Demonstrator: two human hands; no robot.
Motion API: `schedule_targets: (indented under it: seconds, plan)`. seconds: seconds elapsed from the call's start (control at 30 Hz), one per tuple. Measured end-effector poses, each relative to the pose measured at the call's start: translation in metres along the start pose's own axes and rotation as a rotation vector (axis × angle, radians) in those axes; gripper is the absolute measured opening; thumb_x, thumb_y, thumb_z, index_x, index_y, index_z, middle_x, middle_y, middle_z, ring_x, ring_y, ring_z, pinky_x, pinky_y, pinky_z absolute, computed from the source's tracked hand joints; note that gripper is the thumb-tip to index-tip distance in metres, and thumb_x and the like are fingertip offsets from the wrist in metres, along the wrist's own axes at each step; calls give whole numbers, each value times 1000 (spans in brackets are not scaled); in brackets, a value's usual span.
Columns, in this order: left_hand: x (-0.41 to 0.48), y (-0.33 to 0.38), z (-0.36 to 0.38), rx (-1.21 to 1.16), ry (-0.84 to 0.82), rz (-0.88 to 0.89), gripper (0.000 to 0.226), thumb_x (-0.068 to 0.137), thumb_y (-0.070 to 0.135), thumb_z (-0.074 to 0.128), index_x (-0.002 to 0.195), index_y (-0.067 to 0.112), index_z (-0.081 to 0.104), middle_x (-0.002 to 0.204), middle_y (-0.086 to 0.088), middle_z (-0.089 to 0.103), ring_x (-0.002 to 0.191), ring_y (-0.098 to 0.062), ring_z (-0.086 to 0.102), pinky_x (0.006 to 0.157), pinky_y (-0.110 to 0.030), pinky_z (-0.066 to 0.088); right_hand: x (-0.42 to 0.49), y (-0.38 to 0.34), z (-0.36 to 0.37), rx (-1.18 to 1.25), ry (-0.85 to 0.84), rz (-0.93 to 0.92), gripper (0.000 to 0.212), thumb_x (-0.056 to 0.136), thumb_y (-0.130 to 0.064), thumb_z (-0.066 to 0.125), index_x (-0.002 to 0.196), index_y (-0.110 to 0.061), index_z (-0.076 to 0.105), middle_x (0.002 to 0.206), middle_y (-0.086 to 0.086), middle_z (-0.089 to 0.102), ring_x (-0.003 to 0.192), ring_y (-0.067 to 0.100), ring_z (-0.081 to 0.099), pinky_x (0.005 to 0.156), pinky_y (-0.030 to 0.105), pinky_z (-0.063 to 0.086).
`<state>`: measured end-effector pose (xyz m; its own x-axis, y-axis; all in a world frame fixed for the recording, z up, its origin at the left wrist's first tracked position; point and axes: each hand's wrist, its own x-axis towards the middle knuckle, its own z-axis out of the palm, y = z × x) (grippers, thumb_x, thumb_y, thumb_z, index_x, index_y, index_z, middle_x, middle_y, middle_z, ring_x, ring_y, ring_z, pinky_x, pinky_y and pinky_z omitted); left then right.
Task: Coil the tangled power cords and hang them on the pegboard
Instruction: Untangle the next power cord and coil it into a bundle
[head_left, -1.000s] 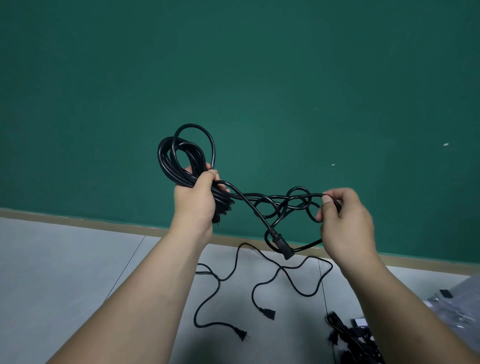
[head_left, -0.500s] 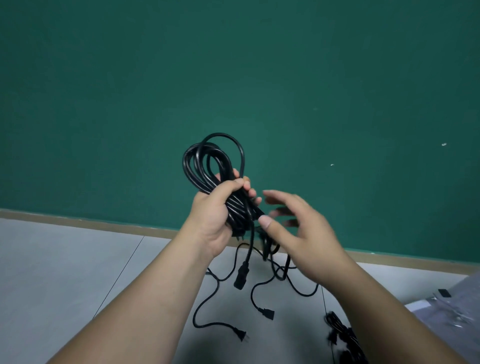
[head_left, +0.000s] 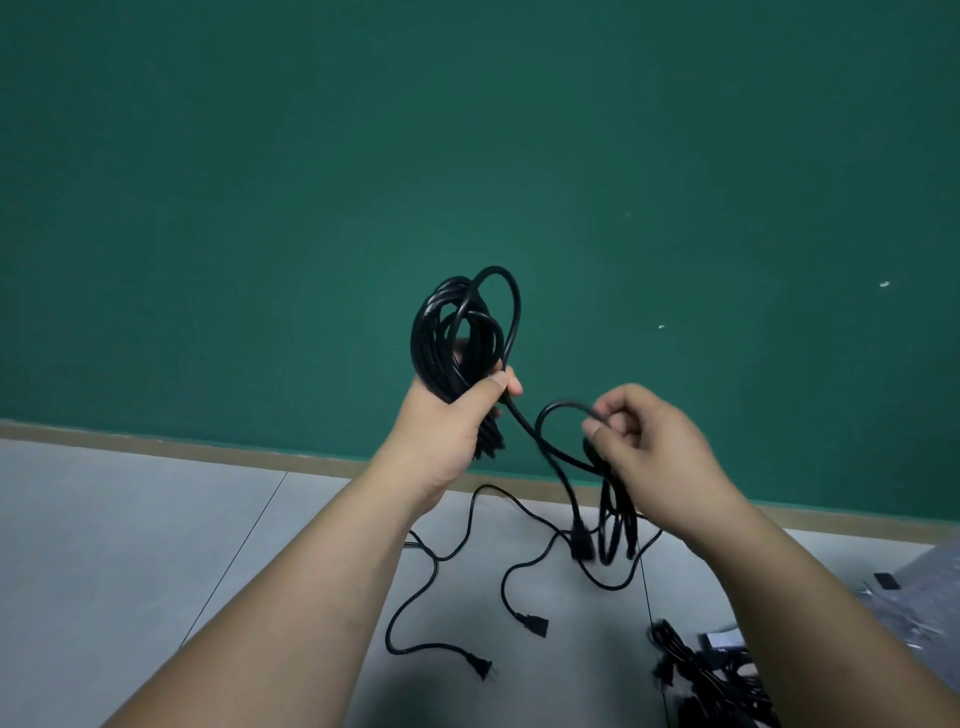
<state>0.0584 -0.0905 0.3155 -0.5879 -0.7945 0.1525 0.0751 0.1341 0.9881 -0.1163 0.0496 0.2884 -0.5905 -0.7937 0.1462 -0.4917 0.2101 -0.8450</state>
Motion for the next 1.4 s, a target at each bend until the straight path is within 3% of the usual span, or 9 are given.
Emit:
schedule_targets:
  seconds: [0.2,0.37,0.6,0.7,0.87,1.0,1.2,1.3,1.4]
  plan:
    - [6,1,-8,53,193,22,33,101,17,63,75,35,72,100,-11,73,81,-15,59,82,-38,52,4,-2,-19,548,321,390,11,113,-19,50,117,-8,51,88,11,64,60,22,66,50,28,60]
    - [10,2,-11,9,347,3,38,101,17,62,71,38,71,87,0,70,74,-13,57,65,-28,48,4,2,-15,564,322,401,8,111,-11,53,117,-6,51,100,19,70,51,15,70,50,28,61]
    - [10,2,-10,-64,376,-59,45,102,14,61,67,40,73,85,3,72,77,-14,63,67,-34,53,-2,-15,-8,815,253,273,23,102,2,65,102,-12,47,103,22,74,91,32,81,79,26,65]
    - [11,-1,-9,-131,309,-127,30,101,12,64,78,30,72,95,-2,78,81,-19,66,78,-42,55,-4,-21,-7,873,146,252,15,103,-1,64,108,-9,52,110,24,77,101,36,79,91,33,63]
    - [12,-9,0,-158,279,-163,24,101,10,64,83,25,71,95,-6,79,81,-23,67,83,-47,58,-7,-23,-3,690,22,150,11,106,1,56,116,-2,60,106,17,80,97,31,80,90,35,65]
    - [12,-8,2,-187,311,-177,40,101,14,65,70,37,76,97,-4,80,83,-20,70,95,-52,57,-8,-19,0,347,-18,181,28,102,3,42,105,-12,65,86,11,79,75,25,77,67,36,58]
    - [17,-3,-7,-309,464,-104,30,102,7,63,79,24,71,91,-4,79,75,-17,68,88,-44,59,-6,-6,1,-121,109,178,22,99,-12,43,87,-20,59,69,-2,73,63,22,71,65,37,53]
    - [23,-3,-16,-417,514,-81,15,102,3,62,93,15,62,89,-6,77,71,-18,66,80,-38,60,-3,-1,-1,-176,149,216,17,100,-15,42,104,-20,58,74,-3,74,60,16,72,72,40,59]
    - [22,0,-20,-514,468,-69,13,102,0,63,96,12,61,88,-9,75,69,-19,65,78,-36,60,-3,3,2,-203,60,300,34,99,-19,45,133,-22,49,75,-1,77,65,15,75,78,40,61]
